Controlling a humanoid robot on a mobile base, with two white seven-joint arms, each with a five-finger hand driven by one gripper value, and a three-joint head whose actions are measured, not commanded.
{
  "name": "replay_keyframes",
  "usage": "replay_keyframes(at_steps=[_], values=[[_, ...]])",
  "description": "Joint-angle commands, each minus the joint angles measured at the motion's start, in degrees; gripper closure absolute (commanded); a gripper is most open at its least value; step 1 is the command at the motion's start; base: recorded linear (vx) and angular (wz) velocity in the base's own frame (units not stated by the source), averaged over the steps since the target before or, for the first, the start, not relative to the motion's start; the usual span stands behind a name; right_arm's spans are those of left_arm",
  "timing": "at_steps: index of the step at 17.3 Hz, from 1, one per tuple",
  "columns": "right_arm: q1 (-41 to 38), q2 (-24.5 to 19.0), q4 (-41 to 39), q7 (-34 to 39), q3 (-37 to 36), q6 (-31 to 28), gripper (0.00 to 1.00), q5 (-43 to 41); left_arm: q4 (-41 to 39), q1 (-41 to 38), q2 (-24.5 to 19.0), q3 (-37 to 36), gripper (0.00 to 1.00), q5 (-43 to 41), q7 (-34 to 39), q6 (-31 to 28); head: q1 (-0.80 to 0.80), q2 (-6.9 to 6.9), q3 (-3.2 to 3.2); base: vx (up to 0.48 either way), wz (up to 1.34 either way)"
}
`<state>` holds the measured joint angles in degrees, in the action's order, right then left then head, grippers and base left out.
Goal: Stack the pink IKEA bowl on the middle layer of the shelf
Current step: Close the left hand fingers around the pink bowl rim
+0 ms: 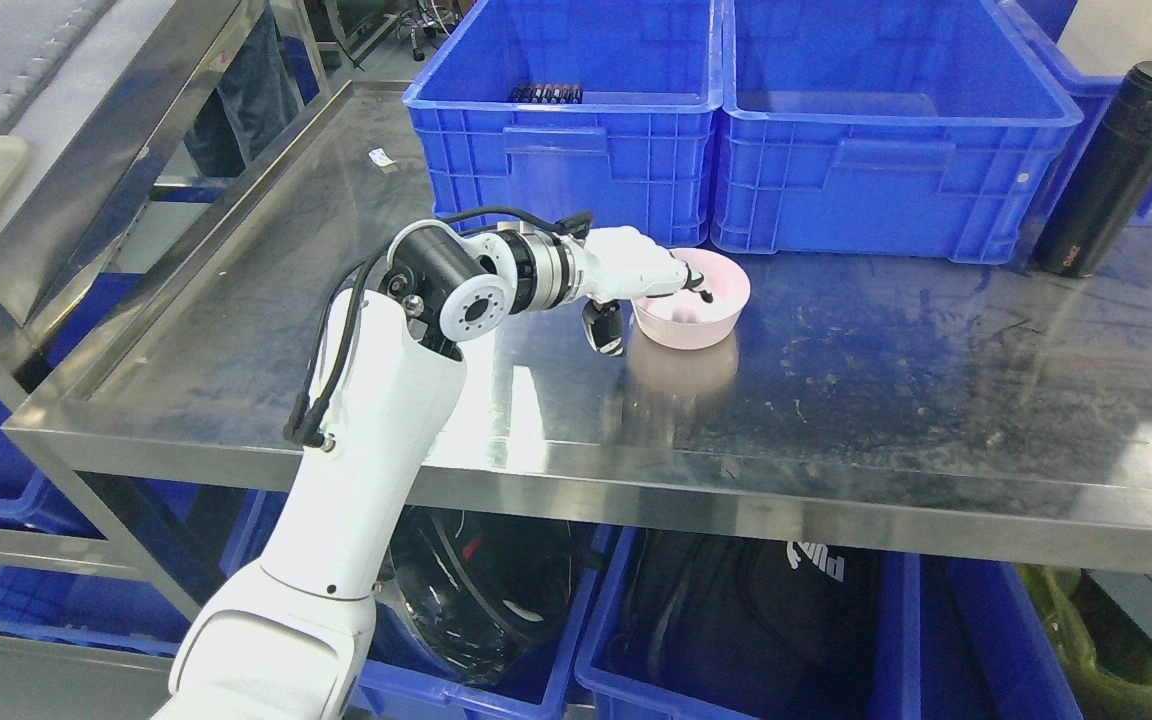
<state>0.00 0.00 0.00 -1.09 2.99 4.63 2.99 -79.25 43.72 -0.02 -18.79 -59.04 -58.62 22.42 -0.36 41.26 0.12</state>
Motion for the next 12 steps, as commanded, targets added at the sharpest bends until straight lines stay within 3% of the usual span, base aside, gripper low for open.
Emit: replay_keyframes(at_steps=[1,6,7,9,11,12], values=[[-0.2,1.0,-1.0,0.0,0.0,0.0,0.00,0.0,10.8,1.5,-1.0,-3.9,0.24,-3.2,3.7,0.2,0.00,0.00,0.00,0.000,0.00],[-0.3,1.0,-1.0,0.0,0.0,0.0,0.00,0.0,11.9,1.4,-1.0,-5.1,0.38,-2.2,3.7,0.5,0.00,0.00,0.00,0.000,0.00],[-0.3,1.0,-1.0,0.0,0.0,0.0,0.00,0.0,12.2,1.4,-1.0,-5.1,0.45,-1.4,3.7,1.0,0.00,0.00,0.00,0.000,0.00],[-0.2,1.0,-1.0,0.0,0.0,0.0,0.00,0.0,12.3,1.4,-1.0,-5.1,0.67,2.4,3.6,2.5,0.00,0.00,0.00,0.000,0.00],[-0.3,1.0,-1.0,0.0,0.0,0.0,0.00,0.0,12.3,1.4,-1.0,-4.3,0.98,5.9,3.0,6.2,0.00,0.00,0.00,0.000,0.00],[-0.2,1.0,-1.0,0.0,0.0,0.0,0.00,0.0,12.4,1.4,-1.0,-3.6,1.00,6.0,2.6,7.1,0.00,0.00,0.00,0.000,0.00]])
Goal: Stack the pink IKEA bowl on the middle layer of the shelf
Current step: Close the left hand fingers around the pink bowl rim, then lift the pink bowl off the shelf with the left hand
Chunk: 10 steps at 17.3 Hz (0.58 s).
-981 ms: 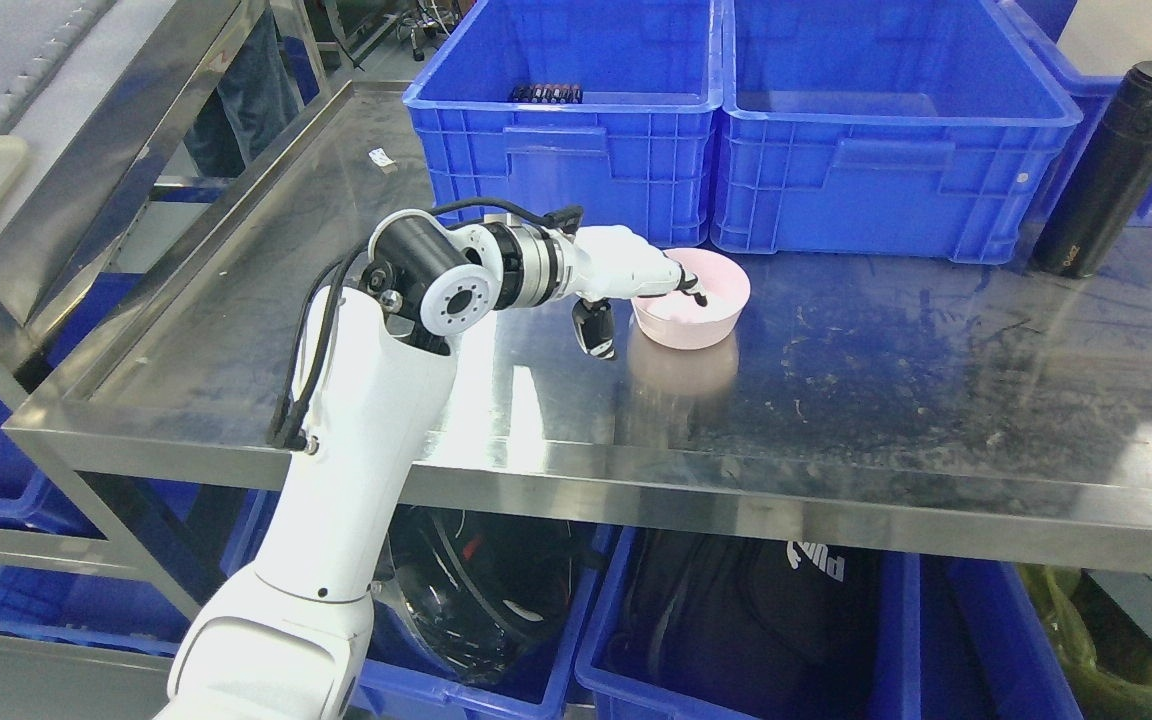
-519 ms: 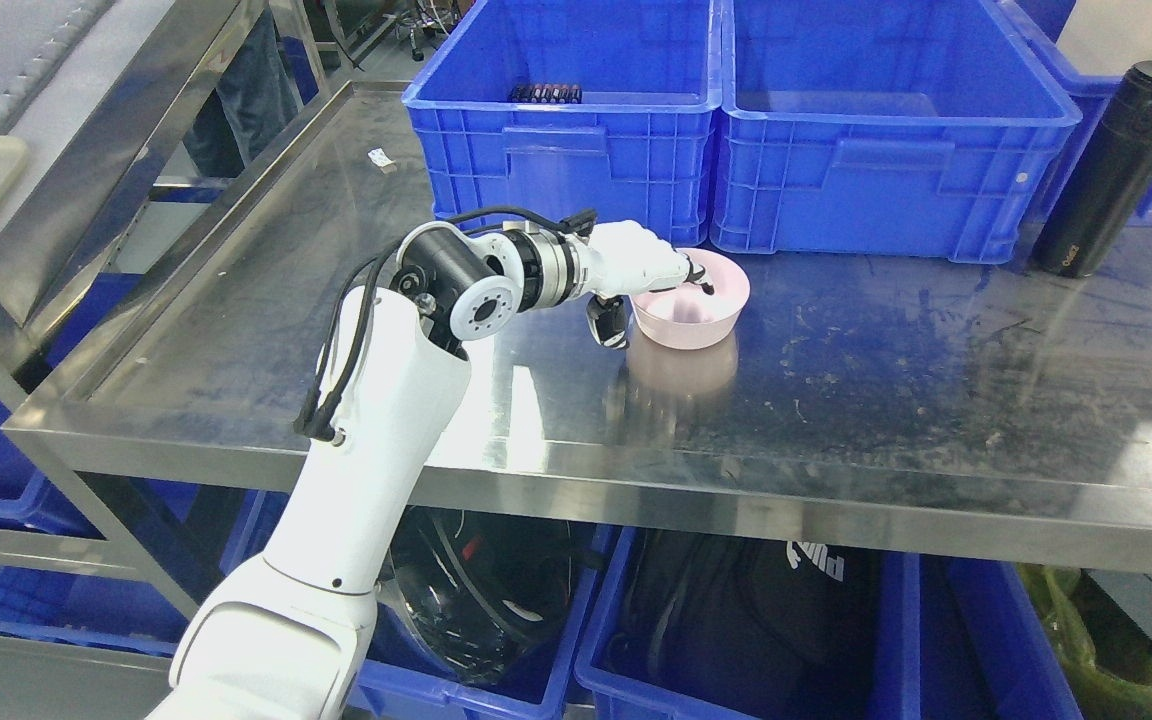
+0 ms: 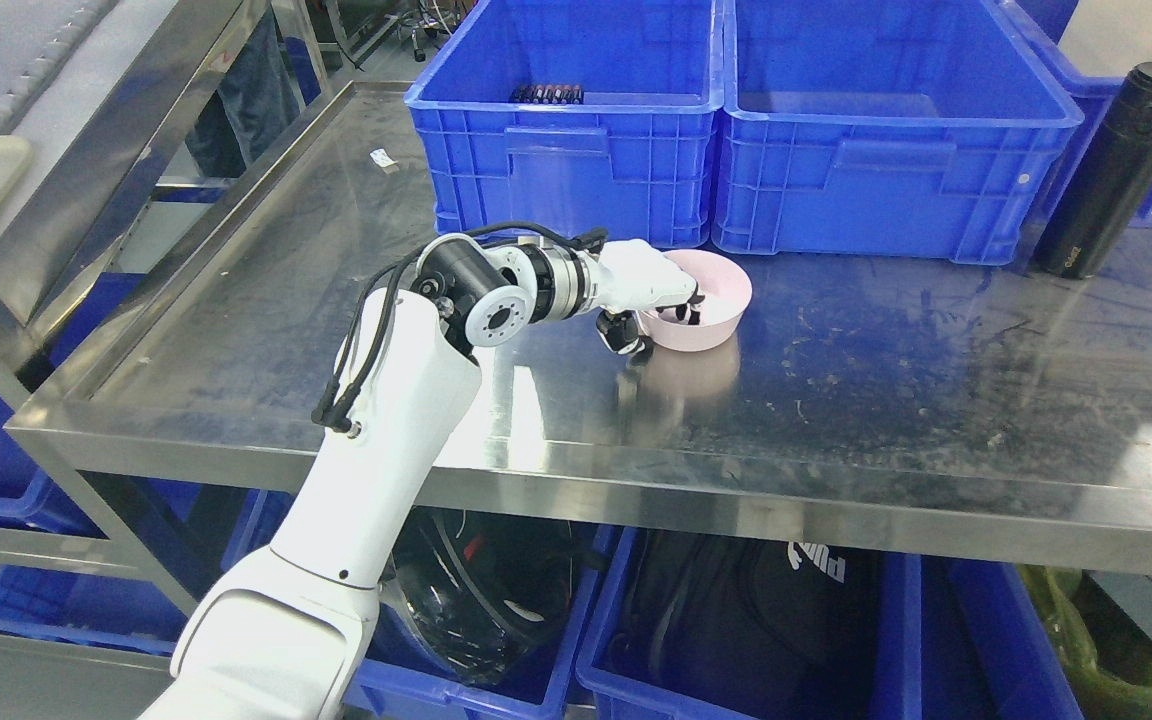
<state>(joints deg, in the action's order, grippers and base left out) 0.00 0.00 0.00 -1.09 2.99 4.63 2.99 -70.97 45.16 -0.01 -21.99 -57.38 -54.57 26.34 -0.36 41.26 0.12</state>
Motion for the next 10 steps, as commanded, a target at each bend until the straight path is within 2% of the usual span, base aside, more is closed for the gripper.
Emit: replay_keyframes(at_steps=[1,5,10], values=[[-0.2,1.0,-1.0,0.0,0.0,0.0,0.00,0.0,4.0,-0.1,-1.0,0.3,1.00,4.4,-1.4,3.5,0.00,0.00,0.00,0.000,0.00],[-0.2,1.0,-1.0,0.0,0.0,0.0,0.00,0.0,-0.4,0.0,-1.0,5.6,1.00,4.7,-0.6,6.3,0.00,0.00,0.00,0.009,0.04],[-0.2,1.0,-1.0,0.0,0.0,0.0,0.00,0.0,-6.4,-0.2,-1.0,12.9,1.00,15.7,0.3,16.4,0.00,0.00,0.00,0.011,0.01]])
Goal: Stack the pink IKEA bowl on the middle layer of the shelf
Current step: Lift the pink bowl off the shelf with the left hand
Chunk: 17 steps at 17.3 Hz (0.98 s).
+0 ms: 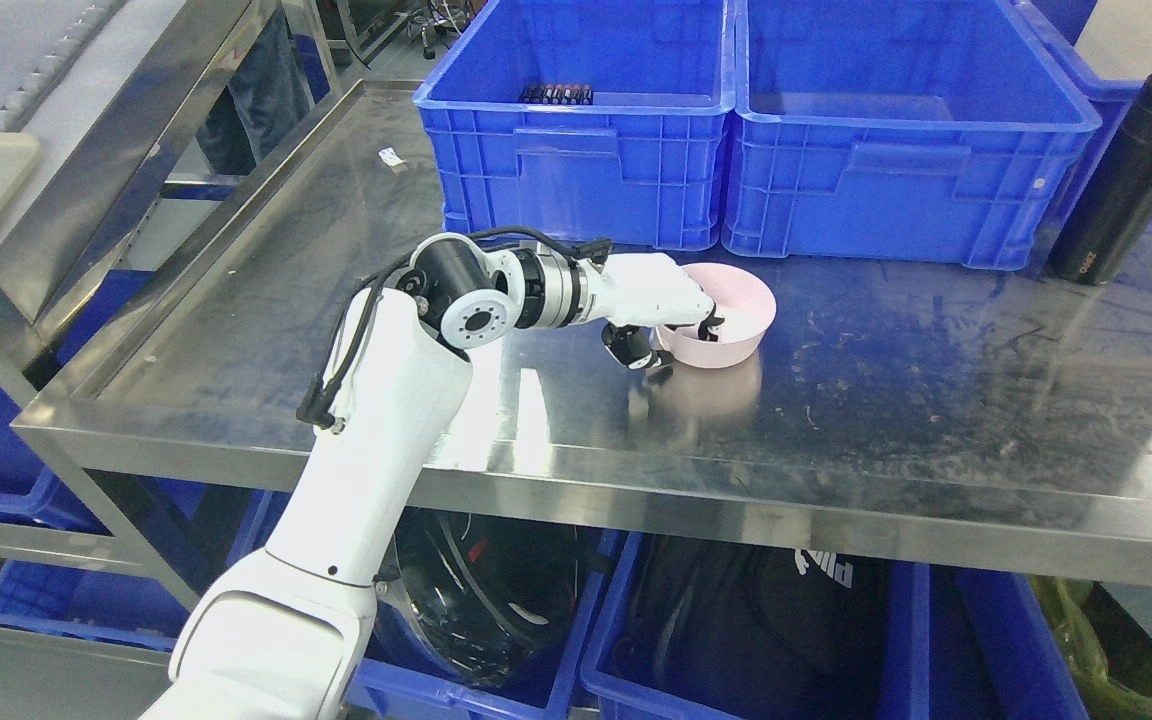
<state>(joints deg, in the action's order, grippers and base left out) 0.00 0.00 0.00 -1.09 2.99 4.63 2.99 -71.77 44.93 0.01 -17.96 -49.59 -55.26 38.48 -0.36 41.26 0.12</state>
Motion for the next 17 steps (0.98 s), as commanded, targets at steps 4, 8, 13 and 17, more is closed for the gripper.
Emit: replay_keyframes(at_steps=[4,8,13,17], values=[[-0.2,1.0,-1.0,0.0,0.0,0.0,0.00,0.0,-5.7,0.1,-1.0,12.5,1.00,12.1,1.0,6.5,0.00,0.00,0.00,0.000,0.00],[-0.3,1.0,-1.0,0.0,0.0,0.0,0.00,0.0,-7.9,1.0,-1.0,13.2,1.00,19.1,1.6,6.5,0.00,0.00,0.00,0.000,0.00],[-0.2,1.0,-1.0,0.0,0.0,0.0,0.00,0.0,-9.0,0.8,-1.0,12.4,1.00,28.6,1.6,6.5,0.00,0.00,0.00,0.000,0.01],[-0.2,1.0,-1.0,0.0,0.0,0.0,0.00,0.0,-10.5,-0.9,-1.0,9.5,1.00,28.7,2.0,6.5,0.00,0.00,0.00,0.003,0.06]])
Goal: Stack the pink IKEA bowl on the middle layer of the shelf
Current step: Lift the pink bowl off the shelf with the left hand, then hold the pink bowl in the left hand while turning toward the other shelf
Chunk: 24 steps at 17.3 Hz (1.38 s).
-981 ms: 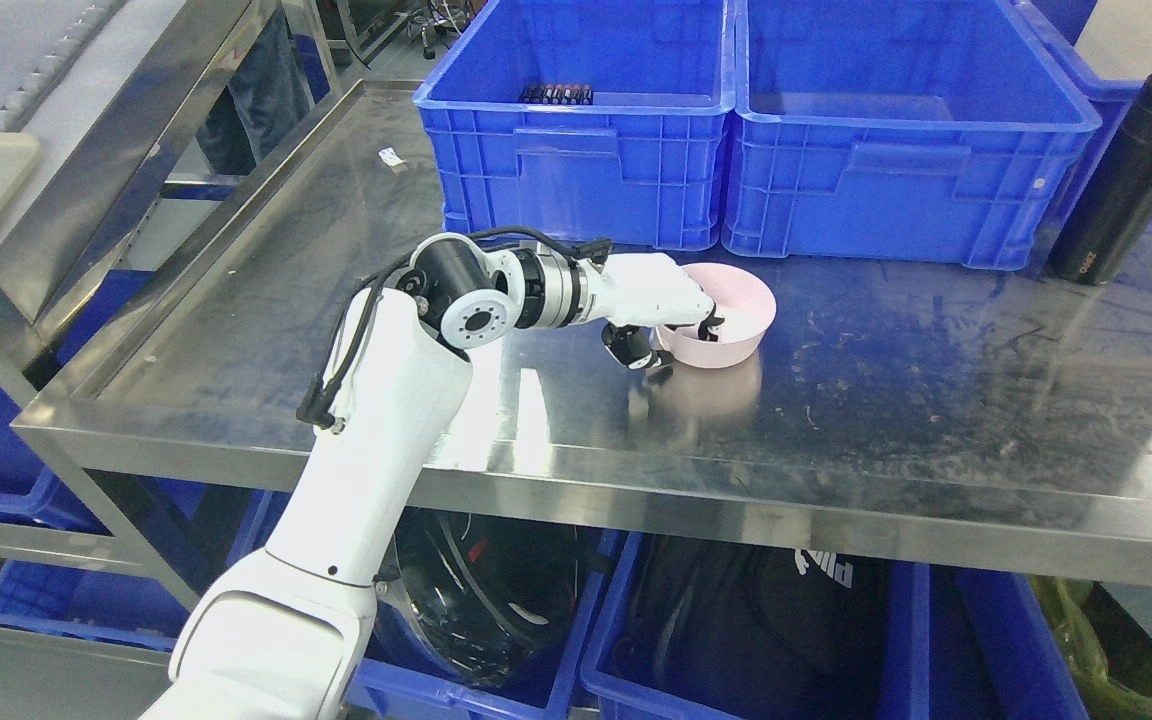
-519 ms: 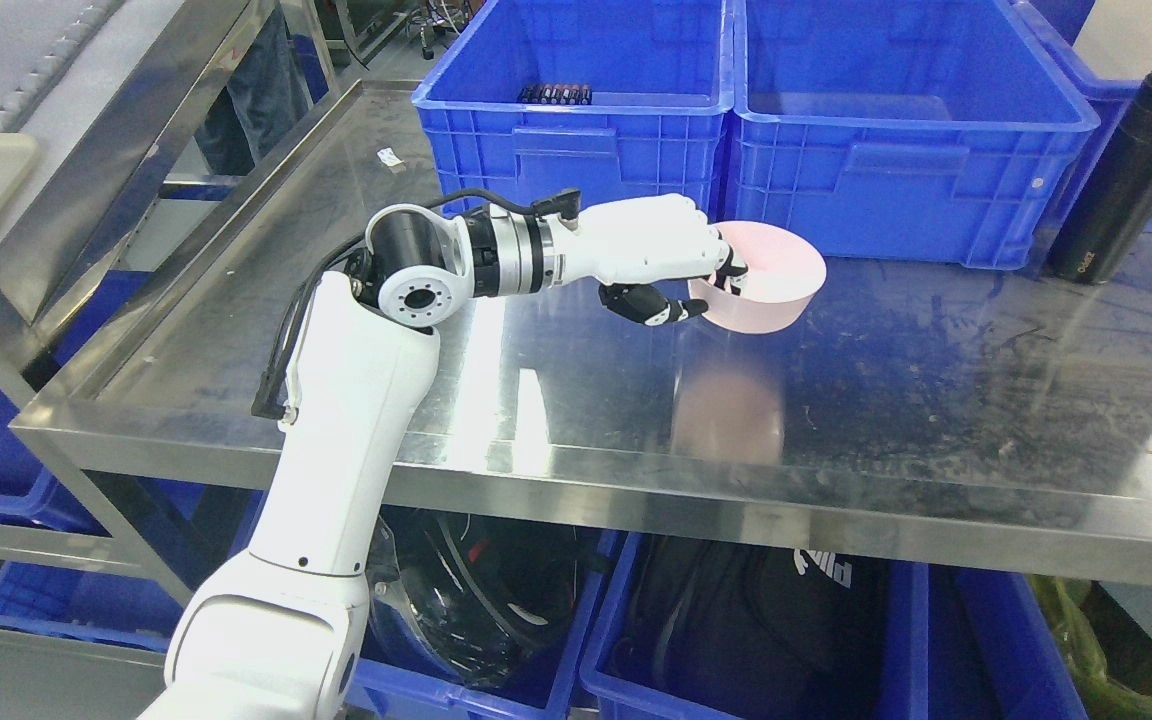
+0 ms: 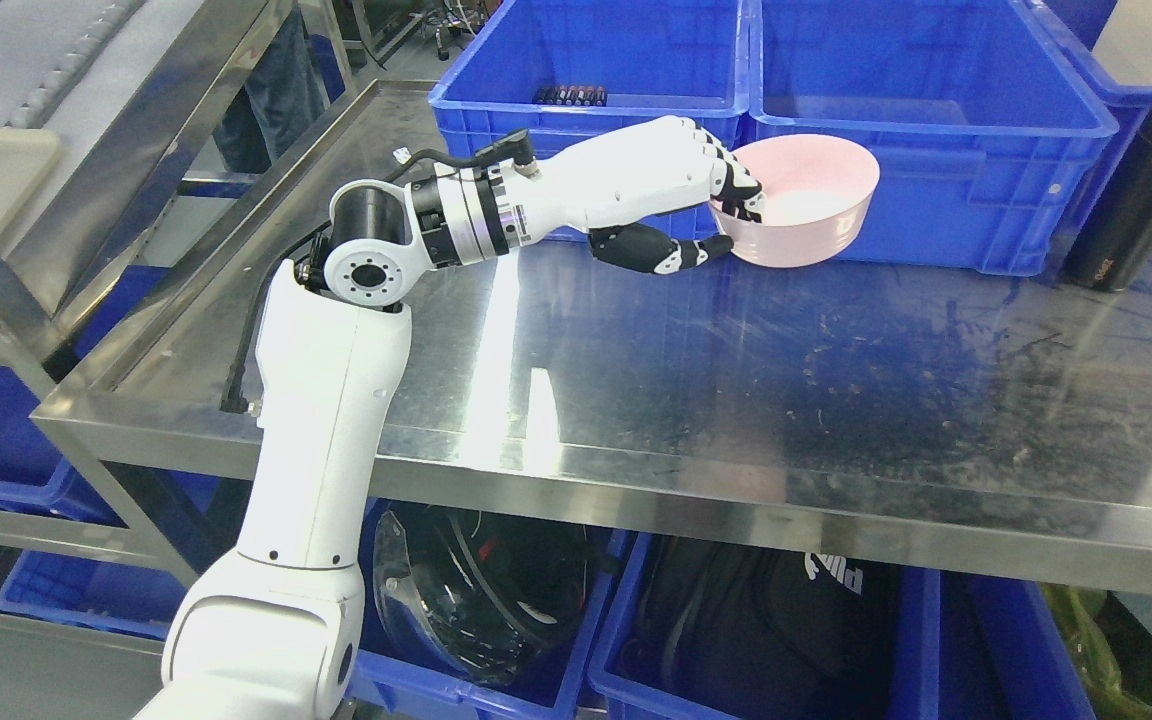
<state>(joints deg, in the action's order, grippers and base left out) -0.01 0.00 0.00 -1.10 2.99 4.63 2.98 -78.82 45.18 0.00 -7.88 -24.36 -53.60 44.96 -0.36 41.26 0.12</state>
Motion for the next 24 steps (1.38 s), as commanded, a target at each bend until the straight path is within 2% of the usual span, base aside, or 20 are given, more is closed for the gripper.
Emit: replay_keyframes(at_steps=[1,6,18,24], values=[[-0.2,1.0,-1.0,0.0,0.0,0.0,0.00,0.0,-3.5,-1.1,-1.0,-1.4,1.00,3.4,0.4,0.0,0.00,0.00,0.00,-0.001,0.19],[-0.2,1.0,-1.0,0.0,0.0,0.0,0.00,0.0,-3.4,-1.7,-1.0,-6.3,1.00,3.3,0.5,0.0,0.00,0.00,0.00,-0.025,0.47],[-0.2,1.0,-1.0,0.0,0.0,0.0,0.00,0.0,-3.4,-2.2,-1.0,-7.6,0.99,3.3,0.5,0.0,0.00,0.04,0.00,-0.040,1.33],[-0.3,1.0,-1.0,0.0,0.0,0.0,0.00,0.0,-3.6,-2.2,-1.0,-7.9,0.98,3.3,0.5,0.0,0.00,0.05,0.00,0.068,0.80]])
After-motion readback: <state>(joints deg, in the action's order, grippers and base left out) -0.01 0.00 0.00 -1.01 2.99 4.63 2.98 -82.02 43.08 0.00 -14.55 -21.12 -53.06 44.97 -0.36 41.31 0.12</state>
